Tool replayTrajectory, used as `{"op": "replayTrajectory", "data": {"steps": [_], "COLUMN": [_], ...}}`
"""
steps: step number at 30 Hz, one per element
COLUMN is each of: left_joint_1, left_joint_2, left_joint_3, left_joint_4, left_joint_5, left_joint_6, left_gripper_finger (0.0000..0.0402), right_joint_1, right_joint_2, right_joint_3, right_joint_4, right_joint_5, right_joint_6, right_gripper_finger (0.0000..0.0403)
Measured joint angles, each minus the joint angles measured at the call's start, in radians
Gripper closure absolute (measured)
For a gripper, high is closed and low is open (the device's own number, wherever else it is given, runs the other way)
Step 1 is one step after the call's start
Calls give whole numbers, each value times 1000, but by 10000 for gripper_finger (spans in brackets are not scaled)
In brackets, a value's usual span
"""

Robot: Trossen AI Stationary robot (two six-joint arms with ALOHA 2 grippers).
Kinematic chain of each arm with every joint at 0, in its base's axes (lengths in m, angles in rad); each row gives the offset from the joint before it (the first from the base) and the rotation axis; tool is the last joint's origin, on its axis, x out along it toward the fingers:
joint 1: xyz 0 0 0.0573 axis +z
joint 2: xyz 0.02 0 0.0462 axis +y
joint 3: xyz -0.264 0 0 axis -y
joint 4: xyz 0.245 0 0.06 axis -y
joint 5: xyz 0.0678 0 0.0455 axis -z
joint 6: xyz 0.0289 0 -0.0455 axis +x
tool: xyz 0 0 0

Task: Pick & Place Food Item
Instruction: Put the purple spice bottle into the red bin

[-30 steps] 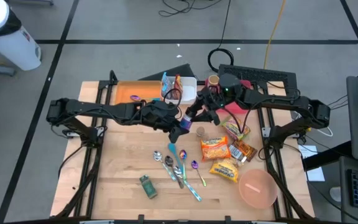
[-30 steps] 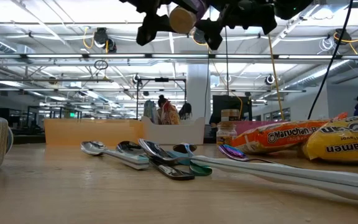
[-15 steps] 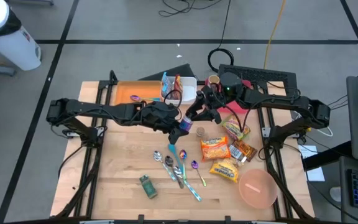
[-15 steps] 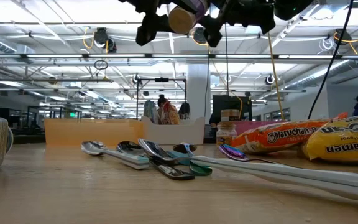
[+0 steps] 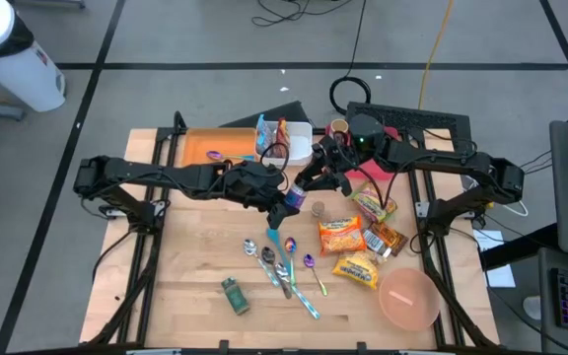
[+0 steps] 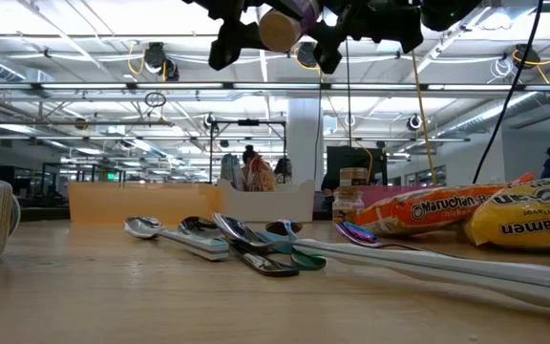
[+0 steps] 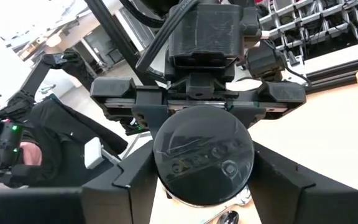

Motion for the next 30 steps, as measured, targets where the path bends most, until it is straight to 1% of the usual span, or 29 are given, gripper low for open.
{"op": "replayTrajectory", "data": {"steps": [4,7,12,17,21,26,30], "left_joint_1": [1,1,6,27,50,92,144], "left_joint_2": [0,0,0,0,0,0,-3], "left_joint_3": [0,0,0,0,0,0,0], "left_joint_4": [4,5,4,15,31,38,35], "left_joint_5": [12,16,22,72,104,184,302], "left_joint_6": [-10,-15,-38,-47,-52,-42,-55], "left_gripper_finger": [204,190,155,116,94,83,83], "right_joint_1": [0,0,0,1,1,-21,-46], "right_joint_2": [0,0,0,0,0,0,-1], "right_joint_3": [0,0,0,0,0,0,0], "right_joint_4": [-1,-1,-1,-6,-4,-3,-5], "right_joint_5": [-2,-5,-10,-19,-17,-17,-16], "right_joint_6": [5,8,7,4,4,16,27], "right_gripper_finger": [209,209,209,209,209,209,209]}}
